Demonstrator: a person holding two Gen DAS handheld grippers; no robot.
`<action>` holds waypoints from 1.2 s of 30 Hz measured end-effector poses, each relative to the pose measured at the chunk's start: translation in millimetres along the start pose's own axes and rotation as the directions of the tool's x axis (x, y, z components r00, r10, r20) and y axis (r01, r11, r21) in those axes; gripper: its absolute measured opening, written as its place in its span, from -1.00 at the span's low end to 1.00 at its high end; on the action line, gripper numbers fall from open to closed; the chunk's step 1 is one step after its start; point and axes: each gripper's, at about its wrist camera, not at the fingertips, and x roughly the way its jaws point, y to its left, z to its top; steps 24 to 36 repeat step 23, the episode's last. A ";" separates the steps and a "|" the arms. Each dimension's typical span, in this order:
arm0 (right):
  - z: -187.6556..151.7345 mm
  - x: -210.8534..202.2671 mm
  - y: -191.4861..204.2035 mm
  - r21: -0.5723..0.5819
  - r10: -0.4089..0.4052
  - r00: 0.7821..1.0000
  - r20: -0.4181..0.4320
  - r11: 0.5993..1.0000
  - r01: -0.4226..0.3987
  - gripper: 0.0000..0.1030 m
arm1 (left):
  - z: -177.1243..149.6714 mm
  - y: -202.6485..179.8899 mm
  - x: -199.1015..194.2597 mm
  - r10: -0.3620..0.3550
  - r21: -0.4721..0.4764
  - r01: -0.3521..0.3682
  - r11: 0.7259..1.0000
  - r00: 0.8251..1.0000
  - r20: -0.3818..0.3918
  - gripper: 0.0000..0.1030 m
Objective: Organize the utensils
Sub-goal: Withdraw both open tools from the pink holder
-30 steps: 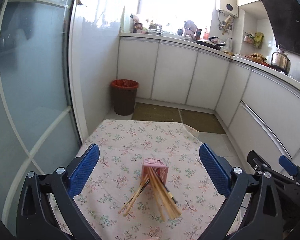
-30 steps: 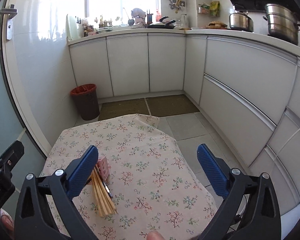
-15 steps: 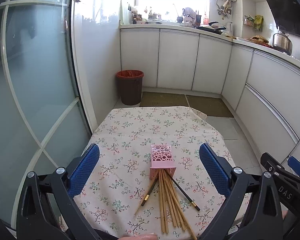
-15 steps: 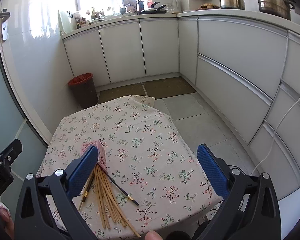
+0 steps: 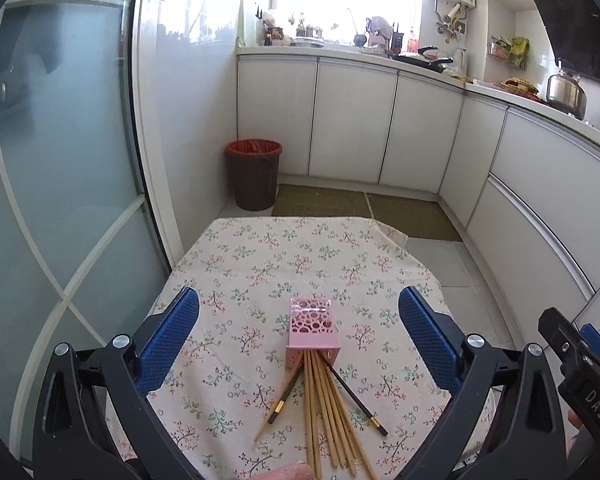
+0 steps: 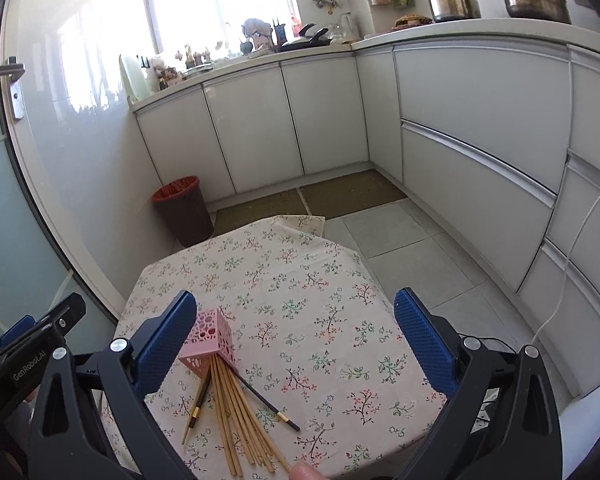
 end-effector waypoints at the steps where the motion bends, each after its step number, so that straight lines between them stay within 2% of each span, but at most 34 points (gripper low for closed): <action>1: 2.0 -0.3 -1.8 0.014 0.003 1.000 0.007 1.000 -0.003 0.87 | 3.5 0.0 0.4 0.004 -0.002 -0.004 1.000 1.000 0.014 0.86; 7: 13.4 7.2 -4.5 0.047 0.006 1.000 0.000 0.999 -0.006 0.87 | 22.3 -8.0 7.6 0.035 0.037 -0.037 0.999 0.998 0.048 0.86; 12: 18.3 13.8 2.0 0.032 -0.007 1.000 -0.010 0.999 0.008 0.87 | 25.9 -12.8 12.4 -0.007 0.033 0.006 0.999 1.000 0.029 0.86; 36: 29.8 8.6 2.1 0.045 -0.017 1.000 0.006 0.999 0.017 0.87 | 37.5 -19.7 -0.9 -0.018 0.037 0.017 0.999 0.999 0.049 0.86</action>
